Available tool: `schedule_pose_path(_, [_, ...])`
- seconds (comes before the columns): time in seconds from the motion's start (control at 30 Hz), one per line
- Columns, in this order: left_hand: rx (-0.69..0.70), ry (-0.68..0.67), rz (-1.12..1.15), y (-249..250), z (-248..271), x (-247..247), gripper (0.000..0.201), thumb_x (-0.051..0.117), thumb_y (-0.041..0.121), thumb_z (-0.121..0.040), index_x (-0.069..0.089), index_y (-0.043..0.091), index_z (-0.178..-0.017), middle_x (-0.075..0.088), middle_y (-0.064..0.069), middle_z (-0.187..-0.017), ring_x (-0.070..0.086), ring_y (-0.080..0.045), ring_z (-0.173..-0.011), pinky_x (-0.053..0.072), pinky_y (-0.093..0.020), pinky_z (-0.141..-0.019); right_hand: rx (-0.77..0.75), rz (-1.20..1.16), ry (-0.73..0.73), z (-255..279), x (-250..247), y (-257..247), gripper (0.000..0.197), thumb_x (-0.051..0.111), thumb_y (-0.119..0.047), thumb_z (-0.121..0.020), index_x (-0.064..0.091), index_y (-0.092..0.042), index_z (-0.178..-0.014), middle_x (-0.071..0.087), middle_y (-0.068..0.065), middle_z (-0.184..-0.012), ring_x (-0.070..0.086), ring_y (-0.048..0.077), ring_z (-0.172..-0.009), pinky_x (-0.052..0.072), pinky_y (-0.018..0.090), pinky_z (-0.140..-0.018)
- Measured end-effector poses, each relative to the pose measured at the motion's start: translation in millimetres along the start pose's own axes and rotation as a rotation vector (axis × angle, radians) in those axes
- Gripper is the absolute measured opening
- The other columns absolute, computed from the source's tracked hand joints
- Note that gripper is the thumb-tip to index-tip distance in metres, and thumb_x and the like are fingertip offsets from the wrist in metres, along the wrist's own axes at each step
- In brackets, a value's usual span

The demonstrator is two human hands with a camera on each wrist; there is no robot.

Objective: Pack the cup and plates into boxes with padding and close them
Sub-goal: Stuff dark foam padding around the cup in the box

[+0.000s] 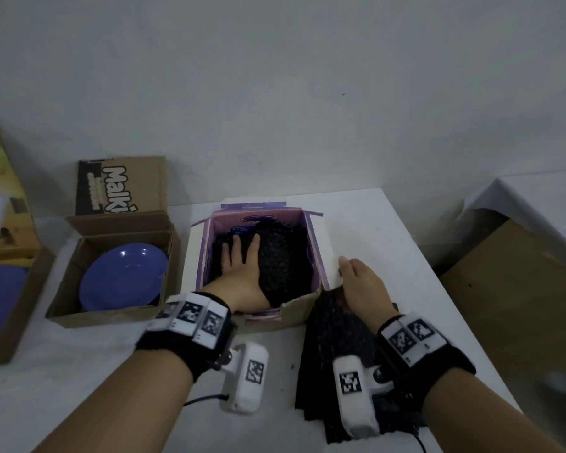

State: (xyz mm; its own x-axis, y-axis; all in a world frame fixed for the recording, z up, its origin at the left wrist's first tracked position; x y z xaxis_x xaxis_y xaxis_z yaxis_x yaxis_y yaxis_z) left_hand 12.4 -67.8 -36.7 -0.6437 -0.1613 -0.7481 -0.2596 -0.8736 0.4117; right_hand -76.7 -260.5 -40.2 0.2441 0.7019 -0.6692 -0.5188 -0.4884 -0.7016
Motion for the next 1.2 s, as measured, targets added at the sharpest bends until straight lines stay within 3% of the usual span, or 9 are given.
schedule_pose_path(0.13, [0.089, 0.098, 0.123, -5.2, 17.0, -21.2, 0.112, 0.077, 0.046, -0.072, 0.001, 0.03, -0.152, -0.014, -0.005, -0.159, -0.011, -0.024, -0.146, 0.004, -0.042, -0.119, 0.054, 0.338, -0.216, 29.3, 28.4, 38.7, 0.05, 0.05, -0.063, -0.083, 0.048, -0.017, -0.101, 0.054, 0.001, -0.098, 0.058, 0.024, -0.094, 0.046, 0.034, -0.076])
schedule_pose_path(0.23, [0.323, 0.49, 0.295, -6.1, 25.2, -34.1, 0.063, 0.068, 0.042, -0.08, 0.045, 0.029, -0.137, 0.031, -0.003, -0.152, 0.026, -0.021, -0.141, 0.027, -0.046, -0.115, 0.051, 0.494, -0.218, 46.4, 43.0, 42.5, 0.071, 0.06, -0.066, -0.073, 0.04, -0.016, -0.119, 0.044, 0.004, -0.118, 0.054, 0.026, -0.106, 0.049, 0.037, -0.08])
schedule_pose_path(0.37, [0.358, 0.893, 0.109, -17.3, 29.1, -44.4, 0.04, 0.061, 0.013, -0.083, 0.057, 0.02, -0.122, 0.055, -0.003, -0.129, 0.045, -0.026, -0.121, 0.034, -0.036, -0.105, 0.033, 0.516, -0.169, 51.4, 47.2, 40.0, 0.057, 0.06, -0.048, -0.08, 0.04, -0.014, -0.121, 0.042, 0.007, -0.123, 0.051, 0.028, -0.109, 0.049, 0.037, -0.081])
schedule_pose_path(0.53, [0.183, 0.781, 0.368, -50.4, 16.8, -32.4, 0.055, 0.047, -0.004, -0.087, 0.043, 0.016, -0.138, 0.047, -0.007, -0.141, 0.043, -0.026, -0.129, 0.032, -0.033, -0.109, 0.145, 0.2, -0.084, 52.3, 24.1, 43.8, 0.016, 0.051, -0.028, -0.087, 0.051, -0.014, -0.092, 0.061, 0.008, -0.093, 0.056, 0.025, -0.081, 0.044, 0.03, -0.072])
schedule_pose_path(0.67, [0.203, 0.664, 0.65, -47.5, 17.7, -25.6, 0.055, 0.035, -0.001, -0.098, 0.028, 0.02, -0.148, 0.034, 0.001, -0.15, 0.032, -0.013, -0.137, 0.02, -0.017, -0.104, 0.132, -0.003, 0.248, 50.5, -22.6, 24.4, 0.016, 0.044, -0.019, -0.091, 0.047, -0.008, -0.102, 0.058, 0.014, -0.094, 0.056, 0.034, -0.091, 0.037, 0.032, -0.072])
schedule_pose_path(0.83, [0.217, 0.667, 1.017, -49.1, 16.6, -24.1, 0.041, 0.033, 0.011, -0.103, 0.039, 0.018, -0.143, 0.042, 0.009, -0.136, 0.037, -0.006, -0.128, 0.028, -0.02, -0.105, -0.491, 0.008, 0.589, 58.6, -59.0, -78.0, 0.01, 0.049, -0.012, -0.088, 0.05, -0.009, -0.097, 0.051, 0.007, -0.097, 0.05, 0.022, -0.083, 0.036, 0.026, -0.065])
schedule_pose_path(1.0, [0.138, 0.579, 1.173, -49.9, 16.3, -18.6, 0.038, 0.034, -0.001, -0.1, 0.045, 0.006, -0.135, 0.055, -0.011, -0.128, 0.052, -0.024, -0.119, 0.041, -0.016, -0.085, -0.707, 0.468, 0.114, 48.5, 26.1, -119.7, 0.022, 0.048, -0.014, -0.078, 0.054, -0.012, -0.099, 0.044, 0.018, -0.136, 0.045, 0.038, -0.118, 0.045, 0.047, -0.092])
schedule_pose_path(1.1, [0.222, 0.511, 1.407, -49.5, 19.2, -17.7, 0.043, 0.035, -0.005, -0.097, 0.045, 0.018, -0.132, 0.059, -0.003, -0.117, 0.059, -0.017, -0.104, 0.052, -0.022, -0.082, -0.559, 0.653, -0.329, 42.1, 66.1, -103.1, 0.029, 0.046, -0.011, -0.087, 0.045, -0.014, -0.115, 0.02, 0.017, -0.155, 0.012, 0.037, -0.144, 0.023, 0.05, -0.113])
schedule_pose_path(1.2, [0.279, 0.454, 1.552, -47.4, 17.3, -20.1, 0.034, 0.043, 0.018, -0.098, 0.057, 0.021, -0.129, 0.061, -0.009, -0.125, 0.06, -0.022, -0.113, 0.05, -0.035, -0.093, -0.464, 0.571, -0.522, 45.7, 65.1, -106.0, 0.01, 0.048, -0.016, -0.088, 0.045, -0.017, -0.097, 0.024, 0.015, -0.152, 0.005, 0.035, -0.145, 0.01, 0.048, -0.118])
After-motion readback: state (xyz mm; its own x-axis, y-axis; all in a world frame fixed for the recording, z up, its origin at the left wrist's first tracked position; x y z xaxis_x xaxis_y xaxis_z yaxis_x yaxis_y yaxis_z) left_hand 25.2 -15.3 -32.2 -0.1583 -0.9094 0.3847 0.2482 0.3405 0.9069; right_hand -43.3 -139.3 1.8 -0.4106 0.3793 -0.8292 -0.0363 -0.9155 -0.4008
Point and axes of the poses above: each hand's wrist, its own z-axis away from the middle knuckle, its own x-axis out of the palm, y = z × x, the point moved 4 cm from there along -z, towards the middle knuckle
